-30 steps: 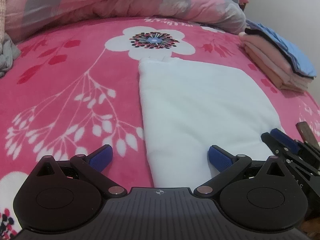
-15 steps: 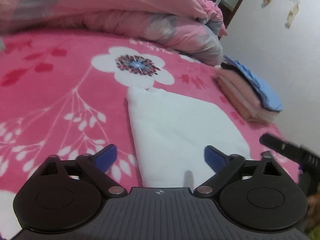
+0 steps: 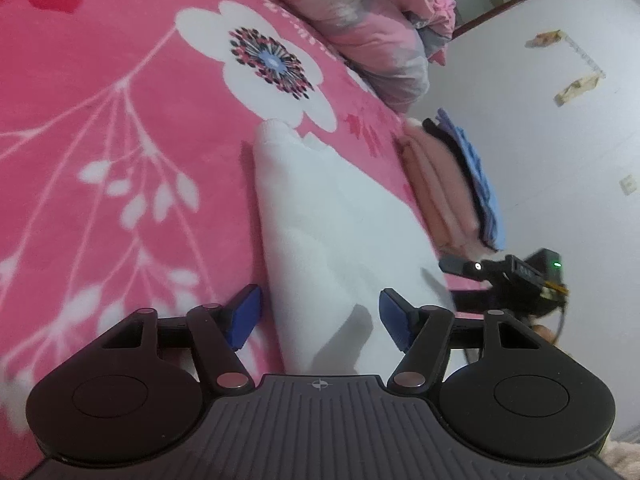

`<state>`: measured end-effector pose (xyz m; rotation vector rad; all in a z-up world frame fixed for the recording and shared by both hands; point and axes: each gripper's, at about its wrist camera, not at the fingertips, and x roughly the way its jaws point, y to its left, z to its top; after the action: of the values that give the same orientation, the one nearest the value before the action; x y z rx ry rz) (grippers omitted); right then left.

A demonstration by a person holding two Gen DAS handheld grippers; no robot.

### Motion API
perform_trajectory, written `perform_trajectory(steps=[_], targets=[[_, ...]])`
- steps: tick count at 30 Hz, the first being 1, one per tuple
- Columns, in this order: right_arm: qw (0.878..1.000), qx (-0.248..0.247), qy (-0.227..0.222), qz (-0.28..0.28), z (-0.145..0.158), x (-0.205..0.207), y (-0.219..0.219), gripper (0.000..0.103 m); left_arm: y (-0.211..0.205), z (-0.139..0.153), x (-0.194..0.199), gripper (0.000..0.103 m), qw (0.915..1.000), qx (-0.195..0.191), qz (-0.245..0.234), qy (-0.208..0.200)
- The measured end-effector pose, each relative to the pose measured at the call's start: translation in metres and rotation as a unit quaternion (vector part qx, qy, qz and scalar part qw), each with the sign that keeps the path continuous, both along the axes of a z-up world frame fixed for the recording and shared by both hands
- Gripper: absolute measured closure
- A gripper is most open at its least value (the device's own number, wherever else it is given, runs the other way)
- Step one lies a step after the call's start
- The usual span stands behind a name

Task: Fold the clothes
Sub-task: 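Grasp the folded white sweatshirt with both grippers and lift it, then carry the held sweatshirt with both grippers toward the folded clothes stack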

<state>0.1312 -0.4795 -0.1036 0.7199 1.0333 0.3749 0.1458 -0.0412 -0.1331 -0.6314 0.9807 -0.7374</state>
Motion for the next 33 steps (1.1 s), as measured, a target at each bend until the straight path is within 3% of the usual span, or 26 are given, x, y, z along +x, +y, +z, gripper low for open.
perform_trajectory(steps=[5,8,10,15,20,25,29,33], targets=[[0.998,0.046,0.004,0.041,-0.011,0.037,0.004,0.022,-0.011,-0.010,0.028,0.056,0.9994,-0.031,-0.007,0.013],[0.998,0.040,-0.002,0.051,-0.011,0.045,0.008,0.038,-0.018,-0.012,0.033,0.067,0.9995,-0.030,0.003,0.008],[0.998,0.035,-0.006,0.053,-0.011,0.046,0.011,0.059,-0.023,-0.010,0.032,0.072,0.9998,-0.020,0.010,-0.003],[0.998,-0.007,-0.044,0.044,0.003,0.033,0.022,0.075,-0.029,0.016,0.011,0.083,0.9979,0.017,0.032,-0.054],[0.988,-0.072,-0.130,0.039,0.050,-0.003,0.039,0.077,-0.040,0.064,-0.019,0.085,0.9905,0.037,0.038,-0.127],[0.972,-0.093,-0.215,0.006,0.106,-0.056,0.024,0.078,-0.069,0.125,-0.051,0.086,0.9779,0.025,0.015,-0.207],[0.951,-0.100,-0.291,-0.038,0.160,-0.097,-0.009,0.078,-0.111,0.173,-0.064,0.087,0.9636,0.010,-0.019,-0.267],[0.921,-0.138,-0.356,-0.080,0.217,-0.120,-0.052,0.078,-0.169,0.215,-0.059,0.087,0.9470,0.001,-0.050,-0.317]])
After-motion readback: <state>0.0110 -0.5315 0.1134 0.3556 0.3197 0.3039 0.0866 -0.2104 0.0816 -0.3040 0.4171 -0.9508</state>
